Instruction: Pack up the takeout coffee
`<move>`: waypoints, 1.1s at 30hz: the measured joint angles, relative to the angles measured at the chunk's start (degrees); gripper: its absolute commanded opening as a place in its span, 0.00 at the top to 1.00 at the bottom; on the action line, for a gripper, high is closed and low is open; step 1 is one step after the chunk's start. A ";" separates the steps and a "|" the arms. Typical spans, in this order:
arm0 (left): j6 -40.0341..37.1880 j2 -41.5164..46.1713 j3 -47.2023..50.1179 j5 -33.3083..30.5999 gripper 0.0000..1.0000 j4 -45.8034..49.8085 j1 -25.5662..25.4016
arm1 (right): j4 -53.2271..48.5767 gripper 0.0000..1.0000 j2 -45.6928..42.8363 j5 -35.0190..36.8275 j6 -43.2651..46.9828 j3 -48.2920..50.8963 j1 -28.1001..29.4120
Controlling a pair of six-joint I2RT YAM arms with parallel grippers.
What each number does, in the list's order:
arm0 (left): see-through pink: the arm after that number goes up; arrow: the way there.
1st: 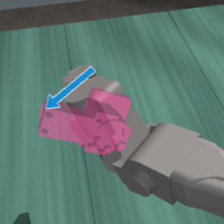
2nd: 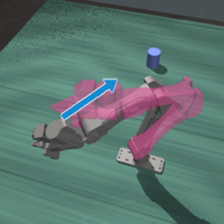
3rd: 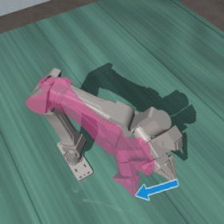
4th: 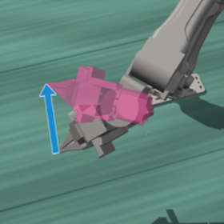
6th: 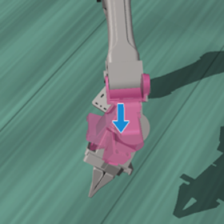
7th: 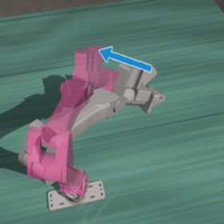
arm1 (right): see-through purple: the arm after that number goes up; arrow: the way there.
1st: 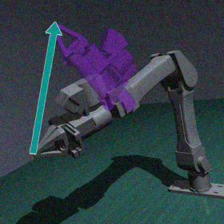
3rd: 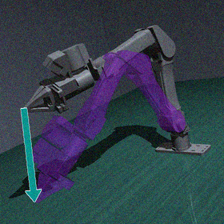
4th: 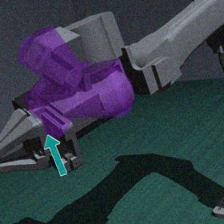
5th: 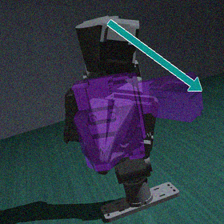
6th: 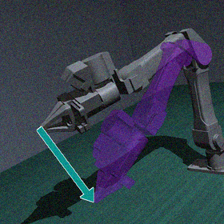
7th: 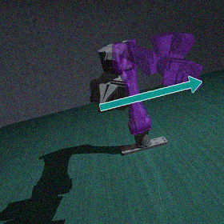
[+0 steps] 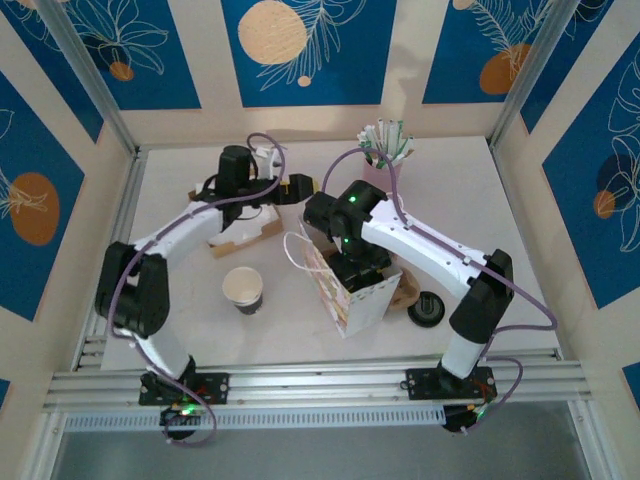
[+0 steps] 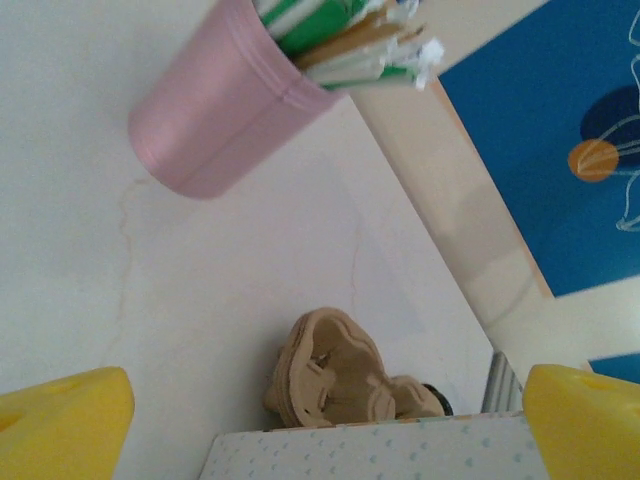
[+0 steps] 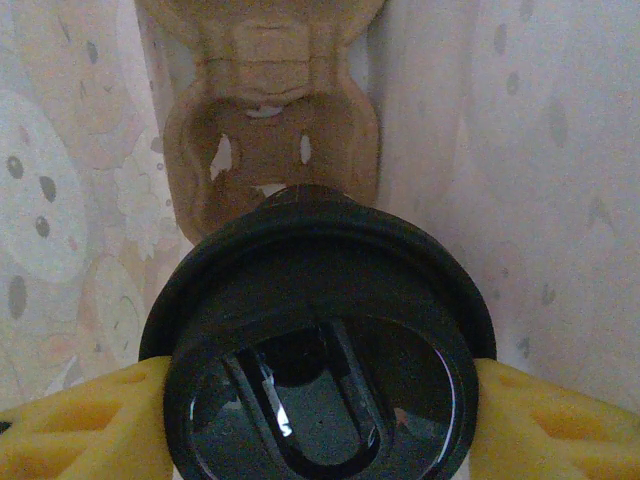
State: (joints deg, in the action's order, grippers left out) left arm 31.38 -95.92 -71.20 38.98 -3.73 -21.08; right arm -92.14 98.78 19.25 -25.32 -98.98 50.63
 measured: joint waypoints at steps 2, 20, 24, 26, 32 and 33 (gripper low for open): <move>0.00 3.13 0.83 -2.29 0.00 1.42 0.42 | 0.09 0.43 0.00 -0.15 0.02 0.00 0.00; -1.55 35.41 12.35 -18.45 0.00 14.60 0.83 | 2.71 0.43 -2.60 -1.73 2.12 0.42 -0.42; -2.01 39.21 13.97 -18.82 0.00 18.01 0.83 | 3.02 0.43 -3.02 -1.73 2.54 0.44 -0.42; -2.25 40.61 14.19 -19.56 0.00 20.17 0.83 | 3.08 0.43 -3.10 -1.73 2.60 0.50 -0.42; -2.32 43.67 16.11 -20.76 0.00 23.50 0.83 | 3.45 0.43 -3.10 -1.73 2.78 0.50 -0.42; -2.29 43.82 16.61 -20.90 0.00 23.56 0.83 | 3.45 0.43 -3.10 -1.73 2.80 0.52 -0.42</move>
State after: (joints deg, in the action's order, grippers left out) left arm 29.08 -52.10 -54.59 18.09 19.84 -20.25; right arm -88.68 95.68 17.52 -22.52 -98.45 50.22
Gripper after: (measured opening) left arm 0.999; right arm 0.638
